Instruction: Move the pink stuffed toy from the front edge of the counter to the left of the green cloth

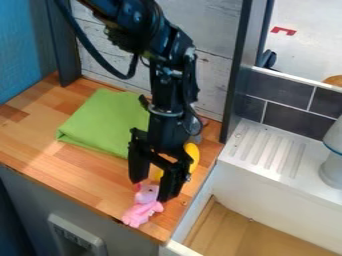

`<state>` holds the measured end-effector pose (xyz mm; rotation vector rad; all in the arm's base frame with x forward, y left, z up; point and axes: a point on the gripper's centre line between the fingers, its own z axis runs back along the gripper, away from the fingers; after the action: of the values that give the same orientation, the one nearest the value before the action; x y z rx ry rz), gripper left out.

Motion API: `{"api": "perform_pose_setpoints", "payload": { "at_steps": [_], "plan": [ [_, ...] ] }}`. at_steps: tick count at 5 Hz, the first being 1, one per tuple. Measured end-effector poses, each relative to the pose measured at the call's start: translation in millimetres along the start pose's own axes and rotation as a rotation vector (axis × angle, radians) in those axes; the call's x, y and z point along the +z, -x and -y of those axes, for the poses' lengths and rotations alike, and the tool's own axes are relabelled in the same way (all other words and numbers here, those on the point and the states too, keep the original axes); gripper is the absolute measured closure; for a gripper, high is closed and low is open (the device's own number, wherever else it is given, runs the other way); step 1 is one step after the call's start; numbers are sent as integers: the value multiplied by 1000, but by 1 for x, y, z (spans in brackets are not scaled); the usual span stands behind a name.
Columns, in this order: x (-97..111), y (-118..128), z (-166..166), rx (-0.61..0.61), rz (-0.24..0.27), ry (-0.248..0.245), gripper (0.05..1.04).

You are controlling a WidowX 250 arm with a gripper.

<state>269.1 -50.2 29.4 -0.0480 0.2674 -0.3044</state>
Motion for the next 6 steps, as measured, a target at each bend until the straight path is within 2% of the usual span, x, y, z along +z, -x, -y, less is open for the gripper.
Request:
{"api": "perform_pose_setpoints", "payload": {
  "at_steps": [1,2,3,4,5,6],
  "plan": [
    [-17,0,3,-1,-86,3,85],
    [-29,6,-2,37,-152,-20,121],
    [-33,12,-6,52,-165,-8,395],
    [-35,26,-6,51,-185,-12,558],
    [0,32,-8,56,-104,-22,577],
    [43,38,-33,108,-36,-62,578]
  ]
}}
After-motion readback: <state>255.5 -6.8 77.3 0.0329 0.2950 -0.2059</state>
